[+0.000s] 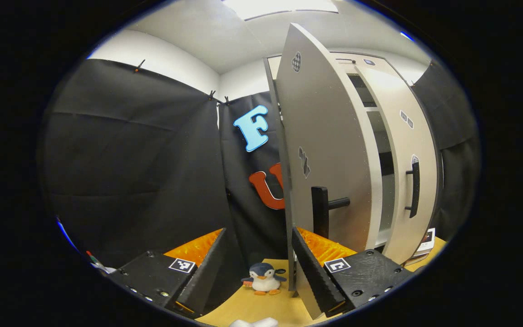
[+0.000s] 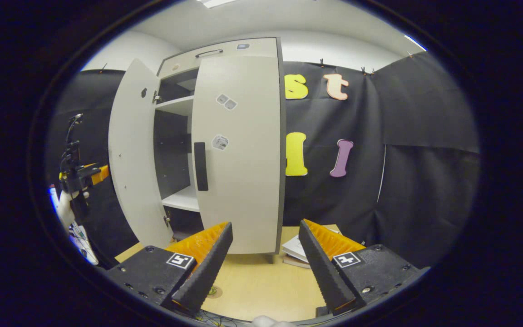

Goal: Grasp the bottle in the cabinet with the left hand and place it on the coaster, then close the right door with the right hand and the left door with the left hand.

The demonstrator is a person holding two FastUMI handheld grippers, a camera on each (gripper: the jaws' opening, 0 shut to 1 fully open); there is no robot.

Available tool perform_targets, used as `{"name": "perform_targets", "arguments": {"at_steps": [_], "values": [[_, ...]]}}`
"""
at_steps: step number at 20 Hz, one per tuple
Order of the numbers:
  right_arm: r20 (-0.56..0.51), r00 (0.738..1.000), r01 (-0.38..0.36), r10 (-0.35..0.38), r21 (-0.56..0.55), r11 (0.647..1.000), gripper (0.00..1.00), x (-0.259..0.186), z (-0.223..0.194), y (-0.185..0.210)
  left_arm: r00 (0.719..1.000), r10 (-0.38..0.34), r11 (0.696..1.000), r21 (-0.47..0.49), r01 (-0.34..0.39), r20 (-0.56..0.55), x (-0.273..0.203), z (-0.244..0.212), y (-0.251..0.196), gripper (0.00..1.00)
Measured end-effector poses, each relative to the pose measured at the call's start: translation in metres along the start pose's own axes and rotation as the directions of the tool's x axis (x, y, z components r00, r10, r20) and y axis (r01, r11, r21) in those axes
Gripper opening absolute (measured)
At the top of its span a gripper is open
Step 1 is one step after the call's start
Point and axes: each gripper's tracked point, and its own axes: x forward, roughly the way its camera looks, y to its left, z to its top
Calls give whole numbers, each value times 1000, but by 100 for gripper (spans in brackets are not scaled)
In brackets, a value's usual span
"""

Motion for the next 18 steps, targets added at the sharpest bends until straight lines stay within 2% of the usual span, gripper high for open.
{"name": "perform_targets", "arguments": {"at_steps": [4, 5, 6, 8, 9, 13, 15, 18], "values": [[-1, 1000, -14, 14, -3, 1000, 96, 5, 6, -11, 999, -44, 999, -19, 44, -2, 2, 3, -30, 88], [2, 1000, -16, 16, -5, 1000, 96, 5, 7, -12, 998, -62, 998, -29, 62, -4, 3, 3, -40, 84], [3, 1000, -16, 16, -6, 1000, 96, 6, 7, -12, 996, -89, 995, -42, 89, -8, 6, 3, -53, 88], [2, 1000, -18, 18, 1, 1000, 94, 7, 8, -14, 991, -136, 989, -57, 135, -12, 11, 5, -76, 88], [3, 1000, -16, 16, 5, 1000, 96, 7, 9, -15, 989, -147, 988, -54, 146, -11, 13, 6, -84, 96], [9, 1000, -4, 4, 6, 1000, 96, 6, 10, -18, 985, -172, 984, -40, 172, 9, 12, 12, -100, 96], [12, 1000, -2, 2, 13, 1000, 94, 6, 9, -18, 985, -174, 984, -37, 174, 5, 10, 11, -98, 96], [11, 1000, -9, 8, 13, 1000, 96, 11, 9, -13, 986, -168, 985, -39, 167, -7, 9, 8, -93, 96]]}}
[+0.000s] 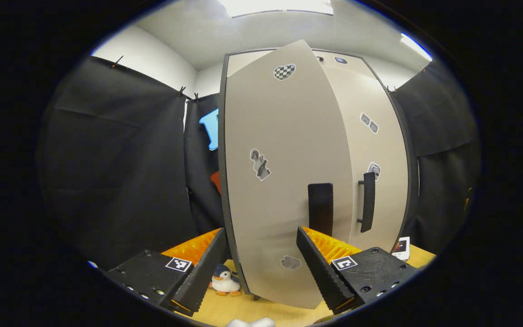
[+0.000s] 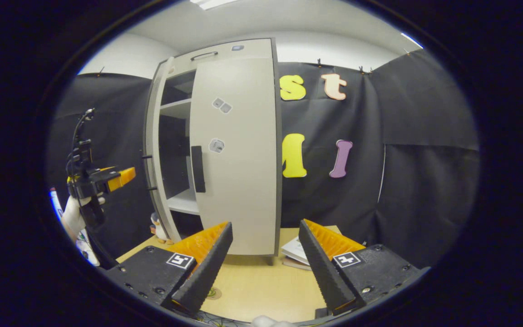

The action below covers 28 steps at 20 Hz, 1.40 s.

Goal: Grasp the bottle in the cabinet with the left hand and place it on the coaster, then close the right door with the right hand and the left door with the left hand.

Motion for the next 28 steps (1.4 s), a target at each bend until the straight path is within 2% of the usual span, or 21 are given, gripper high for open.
{"name": "perform_targets", "arguments": {"at_steps": [1, 5, 6, 15, 22, 25, 28], "values": [[0, 1000, -4, 4, -1, 1000, 94, 1, 0, 3, 1000, 2, 1000, 0, -2, -4, -2, 0, 1, 96], [4, 1000, -18, 18, -1, 1000, 96, 4, 1, 14, 1000, 10, 1000, 3, -10, -18, -11, -1, 2, 95], [7, 1000, -20, 20, 1, 1000, 94, 5, 3, 16, 1000, 6, 1000, 0, -6, -25, -15, -2, 0, 96], [35, 999, -14, 13, 9, 1000, 96, 10, 7, 36, 997, -66, 997, -29, 65, -34, -64, 1, -17, 95], [75, 997, 36, -35, -6, 999, 96, 7, 7, 47, 995, -47, 996, -79, 40, -90, -115, -32, -5, 96], [72, 996, 46, -47, 16, 999, 94, 0, -8, 56, 996, -32, 997, -67, 26, -87, -129, -40, 0, 96], [44, 997, 63, -63, 14, 998, 96, -2, -23, 58, 994, -55, 996, -72, 48, -90, -136, -45, -3, 96]]}}
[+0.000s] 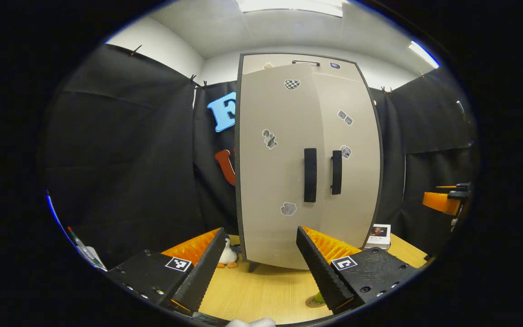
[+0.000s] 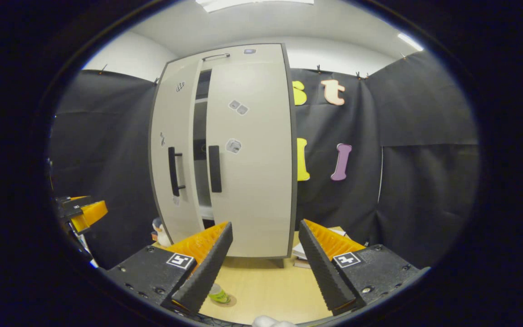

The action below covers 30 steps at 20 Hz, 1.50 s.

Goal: Grasp the bottle in the cabinet with the left hand and place it on the coaster, then close the right door with the right hand and the left door with the left hand.

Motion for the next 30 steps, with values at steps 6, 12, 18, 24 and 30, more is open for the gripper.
{"name": "perform_targets", "arguments": {"at_steps": [6, 12, 18, 24, 30], "values": [[3, 1000, 14, -14, -16, 1000, 96, -1, 3, 9, 1000, -15, 1000, 1, 15, -6, 0, -2, 2, 96], [10, 1000, 18, -18, -32, 999, 96, -1, 3, 22, 1000, -27, 1000, -10, 27, -15, 6, -2, 9, 96], [18, 999, 30, -30, -44, 999, 96, -3, 4, 26, 1000, -20, 1000, -5, 20, -13, 7, -1, 15, 96], [17, 999, 38, -37, -44, 998, 94, -2, 2, 26, 1000, -24, 1000, -7, 24, -14, 6, -3, 16, 96], [19, 999, 39, -38, -45, 998, 96, -2, 2, 28, 999, -37, 999, -10, 37, -15, 8, -1, 12, 96]]}}
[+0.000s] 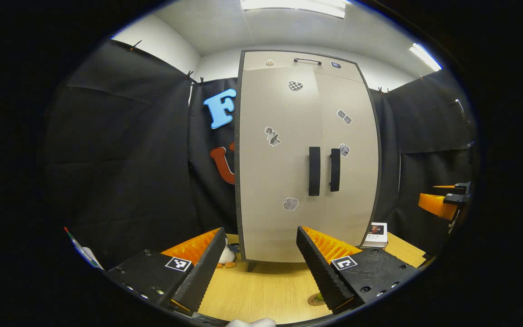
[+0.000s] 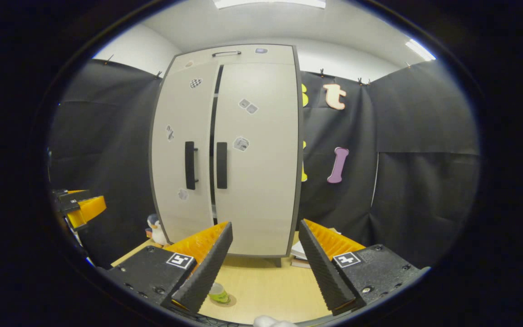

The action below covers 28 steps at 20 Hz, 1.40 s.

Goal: Grasp the bottle in the cabinet with the left hand and place it on the coaster, then close the right door with the right hand and the left door with the left hand.

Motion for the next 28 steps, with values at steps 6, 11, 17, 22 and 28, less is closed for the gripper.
{"name": "perform_targets", "arguments": {"at_steps": [6, 11, 17, 22, 28], "values": [[1, 1000, 3, -3, -6, 1000, 96, 2, 0, 1, 1000, -4, 1000, -4, 4, 1, 0, -1, 0, 96], [-3, 1000, 2, -2, -2, 1000, 96, 4, 0, 2, 1000, -4, 1000, -7, 4, 0, 3, -1, 2, 96], [2, 1000, 4, -4, -2, 1000, 94, 3, 1, 2, 1000, -16, 1000, -14, 16, 7, 10, 2, -1, 96], [6, 1000, 5, -5, -2, 1000, 96, 2, 2, 1, 1000, -14, 1000, -8, 14, 8, 14, -1, -2, 96], [8, 1000, 5, -5, -3, 1000, 94, 2, 3, 2, 1000, -17, 1000, 3, 17, 7, 14, 0, -3, 96]]}}
